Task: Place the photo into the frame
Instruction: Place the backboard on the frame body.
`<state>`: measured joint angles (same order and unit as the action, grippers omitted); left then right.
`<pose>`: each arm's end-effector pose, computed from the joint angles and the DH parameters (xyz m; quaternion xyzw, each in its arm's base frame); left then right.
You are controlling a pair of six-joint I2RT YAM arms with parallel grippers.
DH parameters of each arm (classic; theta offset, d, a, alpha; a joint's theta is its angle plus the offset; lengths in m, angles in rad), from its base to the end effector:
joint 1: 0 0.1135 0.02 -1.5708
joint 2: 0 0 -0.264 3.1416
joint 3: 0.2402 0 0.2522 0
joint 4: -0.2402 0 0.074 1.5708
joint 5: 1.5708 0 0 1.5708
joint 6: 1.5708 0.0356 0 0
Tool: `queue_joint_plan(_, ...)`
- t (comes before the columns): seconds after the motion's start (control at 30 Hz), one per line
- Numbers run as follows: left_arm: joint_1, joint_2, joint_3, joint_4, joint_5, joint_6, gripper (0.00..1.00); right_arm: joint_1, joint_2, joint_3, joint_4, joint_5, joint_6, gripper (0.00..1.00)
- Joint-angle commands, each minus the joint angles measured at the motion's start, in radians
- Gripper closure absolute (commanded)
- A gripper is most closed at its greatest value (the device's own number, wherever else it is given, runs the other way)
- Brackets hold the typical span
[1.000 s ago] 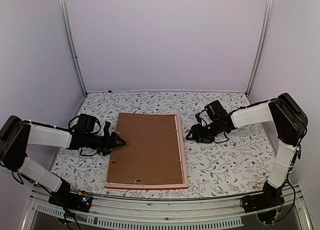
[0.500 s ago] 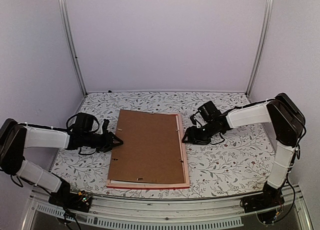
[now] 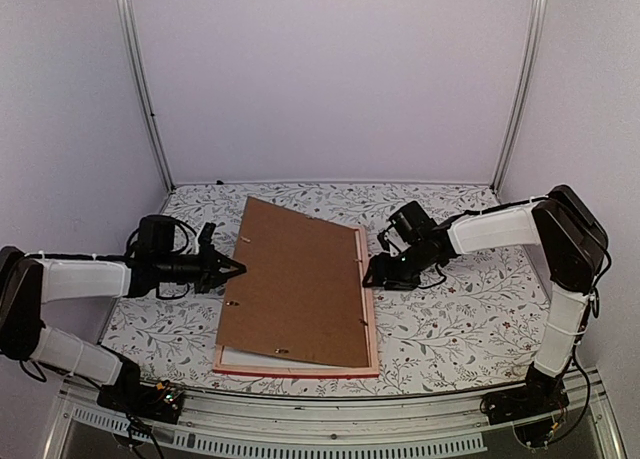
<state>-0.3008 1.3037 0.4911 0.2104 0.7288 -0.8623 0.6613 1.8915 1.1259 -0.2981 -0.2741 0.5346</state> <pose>0.2272 -0.0953 0.1746 -0.0697 0.8405 -0.5025 0.1902 0.2892 0.2373 0.1429 -0.0949 0.9549 0.2492 0.1309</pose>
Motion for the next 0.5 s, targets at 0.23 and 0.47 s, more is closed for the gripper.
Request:
queue_joint_plan(0.23, 0.048, -0.120, 0.029, 0.043, 0.176, -0.052, 1.00, 0.004, -0.009, 0.028, -0.077, 0.058, 0.019, 0.32)
queue_joint_plan(0.47, 0.065, -0.177, 0.046, 0.081, 0.205, -0.112, 1.00, 0.005, -0.058, 0.040, -0.117, 0.092, 0.008, 0.32)
